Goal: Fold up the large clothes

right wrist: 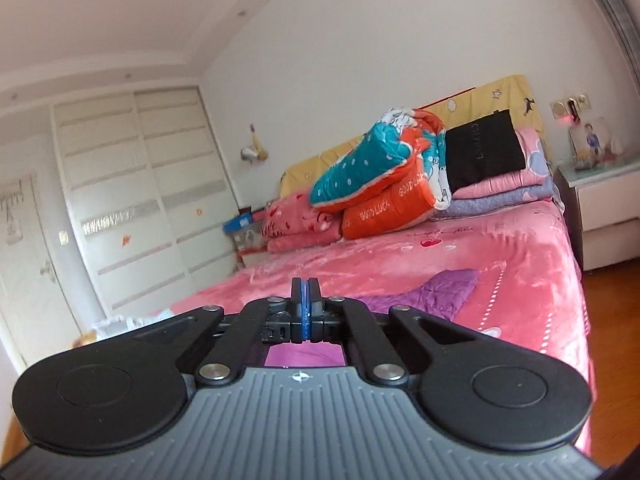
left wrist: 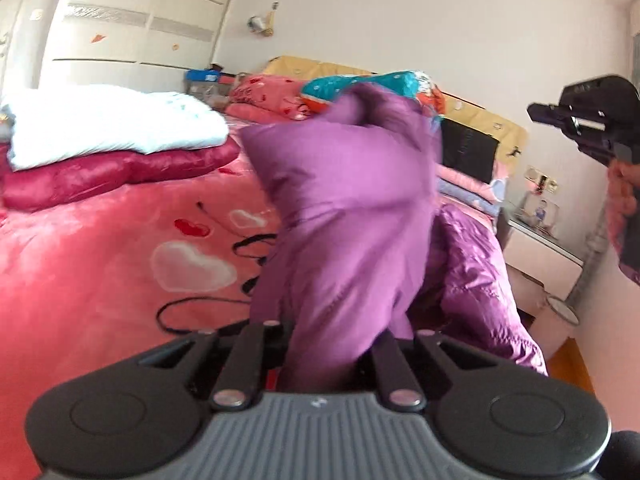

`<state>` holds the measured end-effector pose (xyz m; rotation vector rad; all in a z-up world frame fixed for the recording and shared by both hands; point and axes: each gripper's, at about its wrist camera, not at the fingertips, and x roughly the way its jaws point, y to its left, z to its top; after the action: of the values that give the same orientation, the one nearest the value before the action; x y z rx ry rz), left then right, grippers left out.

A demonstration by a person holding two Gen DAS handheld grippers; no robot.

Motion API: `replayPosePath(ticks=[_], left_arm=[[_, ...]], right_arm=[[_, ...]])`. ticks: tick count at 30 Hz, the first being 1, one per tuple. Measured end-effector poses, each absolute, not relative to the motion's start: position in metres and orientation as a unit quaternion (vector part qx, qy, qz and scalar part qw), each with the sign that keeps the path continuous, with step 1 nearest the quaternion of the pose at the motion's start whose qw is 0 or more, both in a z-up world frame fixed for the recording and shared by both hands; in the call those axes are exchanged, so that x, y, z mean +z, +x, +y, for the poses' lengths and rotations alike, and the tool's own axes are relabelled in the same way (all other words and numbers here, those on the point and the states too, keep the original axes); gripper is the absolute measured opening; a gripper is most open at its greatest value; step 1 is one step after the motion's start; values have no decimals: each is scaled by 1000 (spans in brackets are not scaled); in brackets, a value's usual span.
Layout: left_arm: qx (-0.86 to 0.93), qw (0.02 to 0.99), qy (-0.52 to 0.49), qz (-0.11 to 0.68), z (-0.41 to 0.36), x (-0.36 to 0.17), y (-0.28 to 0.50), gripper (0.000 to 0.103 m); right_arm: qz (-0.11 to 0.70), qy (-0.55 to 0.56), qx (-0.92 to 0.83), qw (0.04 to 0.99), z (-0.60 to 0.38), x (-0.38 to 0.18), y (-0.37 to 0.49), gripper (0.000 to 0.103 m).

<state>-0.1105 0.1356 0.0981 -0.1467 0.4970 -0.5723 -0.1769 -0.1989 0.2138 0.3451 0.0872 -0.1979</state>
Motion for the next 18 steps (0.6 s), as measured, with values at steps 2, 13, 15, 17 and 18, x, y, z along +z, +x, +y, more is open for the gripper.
replayPosePath(ticks=[2, 13, 15, 17, 18], left_arm=[[-277, 928, -60, 243, 135, 97, -120, 8], [-357, 910, 34, 206, 112, 84, -152, 8], [-369, 905, 43, 207, 110, 81, -153, 7], [-379, 901, 61, 202, 101, 78, -158, 7], [-385, 899, 71, 197, 99, 76, -159, 7]], right_arm=[[62, 165, -97, 980, -199, 213, -179, 7], [199, 139, -12, 970, -175, 217, -111, 103], [230, 117, 17, 966, -159, 217, -84, 103], [263, 91, 25, 960, -140, 213, -58, 103], [274, 76, 21, 959, -133, 210, -43, 103]])
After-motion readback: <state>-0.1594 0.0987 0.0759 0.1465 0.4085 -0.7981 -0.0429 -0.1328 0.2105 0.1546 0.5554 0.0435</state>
